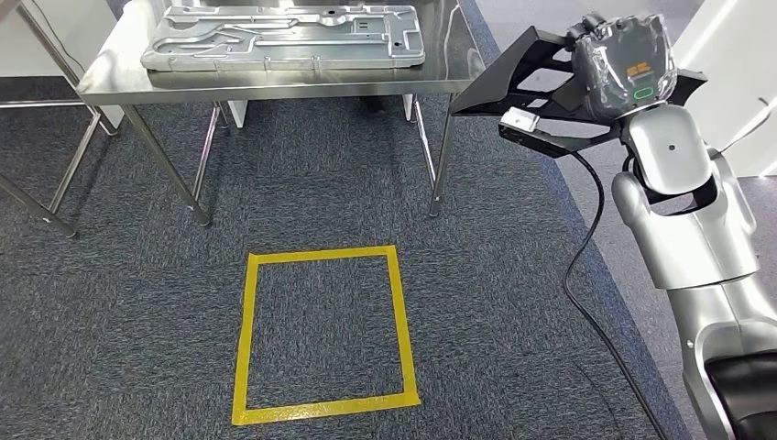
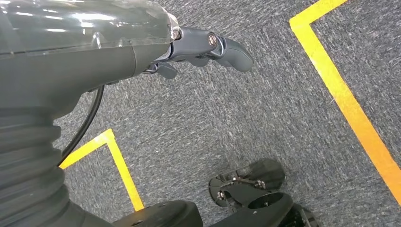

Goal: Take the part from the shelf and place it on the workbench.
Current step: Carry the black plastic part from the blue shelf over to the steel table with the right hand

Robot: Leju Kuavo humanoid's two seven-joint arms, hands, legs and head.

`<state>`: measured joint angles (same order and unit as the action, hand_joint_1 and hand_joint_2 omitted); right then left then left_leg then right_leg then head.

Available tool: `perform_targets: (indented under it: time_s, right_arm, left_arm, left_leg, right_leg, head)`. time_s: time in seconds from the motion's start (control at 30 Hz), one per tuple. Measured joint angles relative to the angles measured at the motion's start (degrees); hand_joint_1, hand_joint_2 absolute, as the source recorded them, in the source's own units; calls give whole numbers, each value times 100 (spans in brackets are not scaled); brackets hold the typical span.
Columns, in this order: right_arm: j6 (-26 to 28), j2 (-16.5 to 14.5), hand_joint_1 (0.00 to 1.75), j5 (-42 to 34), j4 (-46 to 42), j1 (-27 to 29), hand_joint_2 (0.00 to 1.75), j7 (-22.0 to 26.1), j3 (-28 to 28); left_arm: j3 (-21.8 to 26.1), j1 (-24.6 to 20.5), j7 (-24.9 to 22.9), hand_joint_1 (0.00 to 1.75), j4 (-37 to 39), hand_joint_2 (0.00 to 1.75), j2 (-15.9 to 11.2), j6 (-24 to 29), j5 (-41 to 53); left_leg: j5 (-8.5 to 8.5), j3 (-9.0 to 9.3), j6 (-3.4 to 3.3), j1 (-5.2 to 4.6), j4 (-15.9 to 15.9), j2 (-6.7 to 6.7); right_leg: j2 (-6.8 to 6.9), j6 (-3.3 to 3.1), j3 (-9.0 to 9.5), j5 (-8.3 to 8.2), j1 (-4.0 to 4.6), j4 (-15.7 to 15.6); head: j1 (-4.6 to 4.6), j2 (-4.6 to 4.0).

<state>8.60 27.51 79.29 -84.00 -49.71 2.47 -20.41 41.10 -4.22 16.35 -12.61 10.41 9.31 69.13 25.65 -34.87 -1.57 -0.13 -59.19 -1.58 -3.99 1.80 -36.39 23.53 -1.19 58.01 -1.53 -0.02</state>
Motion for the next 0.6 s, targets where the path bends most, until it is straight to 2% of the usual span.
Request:
perform_targets:
  time_s: [0.13, 0.2, 0.27, 0.33, 0.37, 0.4, 0.43, 0.5, 0.53, 0.57, 0.6]
  right_arm:
    - [2, 34, 175, 3, 0, -19, 175, 2, 38]
    - [4, 69, 175, 3, -3, -32, 175, 3, 60]
    - [7, 89, 175, 3, -9, -63, 175, 2, 78]
    - [7, 94, 175, 4, -13, -79, 175, 2, 82]
    - [5, 95, 175, 4, -13, -74, 175, 2, 82]
    - [3, 95, 175, 5, -13, -69, 175, 2, 82]
    - [1, 95, 175, 5, -14, -68, 175, 1, 82]
    - [-5, 96, 175, 12, -13, -70, 175, -3, 84]
    - [-14, 97, 175, 19, -10, -77, 175, -4, 82]
    - [-32, 99, 175, 27, -7, -88, 175, -5, 81]
    - [-59, 105, 175, 38, -2, -102, 175, -6, 81]
  left_arm:
    - [16, -4, -82, 0, 0, 175, -2, -15, 12]
    - [32, 0, -107, 0, 0, 175, -1, -30, 9]
    - [43, 8, -140, 0, 0, 175, 0, -44, 7]
    - [47, 20, -170, 0, 0, 175, -1, -55, 8]
    - [48, 30, -180, 0, 0, 175, -1, -64, 8]
    - [50, 41, -188, 0, 0, 175, -1, -73, 7]
    - [51, 49, -192, 0, 0, 175, 0, -82, 7]
    - [54, 55, -195, 0, 0, 175, -1, -96, 7]
    - [56, 50, -195, 0, 0, 175, -5, -100, 8]
    - [57, 42, -195, 0, 0, 175, -9, -105, 9]
    - [58, 37, -195, 0, 0, 175, -13, -111, 10]
  left_leg:
    - [17, 16, -97, -16, 44, 11]
    - [55, 105, -163, 13, 124, 27]
    - [93, 203, -194, 28, 153, 63]
    - [136, 256, -176, 37, 149, 112]
    - [166, 290, -152, 49, 145, 134]
    - [201, 335, -119, 67, 142, 154]
    - [248, 397, -76, 92, 136, 173]
    - [377, 542, 31, 135, 116, 210]
    - [440, 601, 84, 148, 113, 226]
    - [494, 641, 139, 145, 132, 243]
    - [514, 684, 195, 138, 138, 259]
  right_leg:
    - [-9, 88, 4, -57, -20, 37]
    - [86, 114, -49, -25, -10, 214]
    - [239, 129, -303, 224, -15, 694]
    - [317, 154, -724, 512, -35, 1410]
    - [333, 165, -874, 548, -56, 1623]
    - [348, 192, -921, 484, -80, 1636]
    - [369, 224, -844, 331, -109, 1417]
    - [444, 306, -488, -68, -155, 624]
    - [474, 289, -345, -142, -154, 305]
    - [490, 246, -267, -176, -139, 125]
    - [485, 169, -243, -134, -120, 72]
  head:
    - [0, 0]
    - [1, 0]
    - [2, 0]
    - [1, 0]
    - [1, 0]
    - [1, 0]
    - [0, 0]
    - [1, 0]
    - [1, 0]
    - [1, 0]
    - [1, 0]
